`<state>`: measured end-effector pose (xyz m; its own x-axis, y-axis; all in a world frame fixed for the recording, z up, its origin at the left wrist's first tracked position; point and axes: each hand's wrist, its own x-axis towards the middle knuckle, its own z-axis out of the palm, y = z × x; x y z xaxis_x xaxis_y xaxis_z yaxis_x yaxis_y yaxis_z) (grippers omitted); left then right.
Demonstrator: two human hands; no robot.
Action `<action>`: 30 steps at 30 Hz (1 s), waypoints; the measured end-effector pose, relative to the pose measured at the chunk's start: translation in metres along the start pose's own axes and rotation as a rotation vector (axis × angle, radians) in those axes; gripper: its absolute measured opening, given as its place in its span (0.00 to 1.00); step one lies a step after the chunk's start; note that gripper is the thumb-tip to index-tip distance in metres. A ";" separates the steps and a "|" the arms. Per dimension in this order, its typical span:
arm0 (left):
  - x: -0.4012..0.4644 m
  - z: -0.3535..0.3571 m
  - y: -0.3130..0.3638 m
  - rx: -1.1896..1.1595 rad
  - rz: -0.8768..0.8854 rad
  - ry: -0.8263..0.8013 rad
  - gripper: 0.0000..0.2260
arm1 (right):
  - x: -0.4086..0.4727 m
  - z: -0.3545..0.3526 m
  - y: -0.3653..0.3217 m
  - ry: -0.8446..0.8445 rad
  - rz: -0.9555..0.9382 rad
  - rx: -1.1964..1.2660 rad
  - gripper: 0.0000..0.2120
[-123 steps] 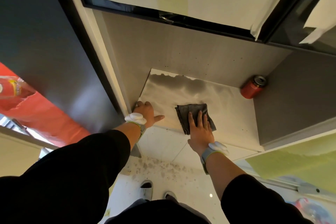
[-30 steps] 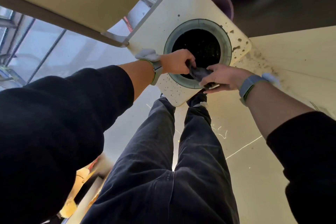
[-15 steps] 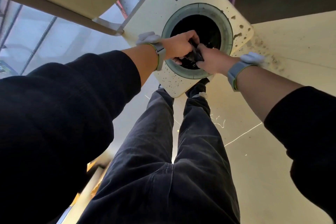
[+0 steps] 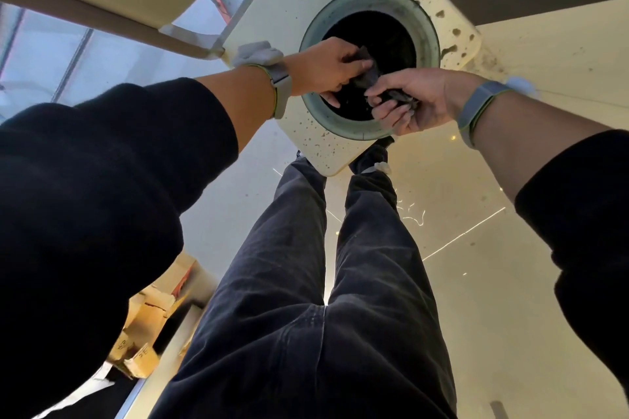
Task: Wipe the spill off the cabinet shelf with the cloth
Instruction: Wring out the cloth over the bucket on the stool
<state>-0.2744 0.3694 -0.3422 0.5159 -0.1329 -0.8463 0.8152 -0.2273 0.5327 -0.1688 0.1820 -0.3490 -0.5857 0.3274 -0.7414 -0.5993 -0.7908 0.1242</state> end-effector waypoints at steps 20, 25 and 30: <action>0.010 0.011 -0.009 0.268 0.135 0.012 0.16 | 0.013 -0.008 0.000 0.236 -0.042 -0.151 0.12; 0.020 0.012 -0.018 -0.197 -0.192 -0.053 0.20 | 0.020 0.007 -0.008 0.639 -0.224 -0.942 0.09; 0.029 0.016 -0.018 -0.098 -0.218 0.057 0.21 | 0.034 0.010 -0.001 0.817 -0.356 -1.131 0.14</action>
<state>-0.2786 0.3542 -0.3761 0.3370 -0.0357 -0.9408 0.9291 -0.1491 0.3385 -0.1934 0.1988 -0.3678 0.2031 0.5152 -0.8327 0.3291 -0.8369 -0.4374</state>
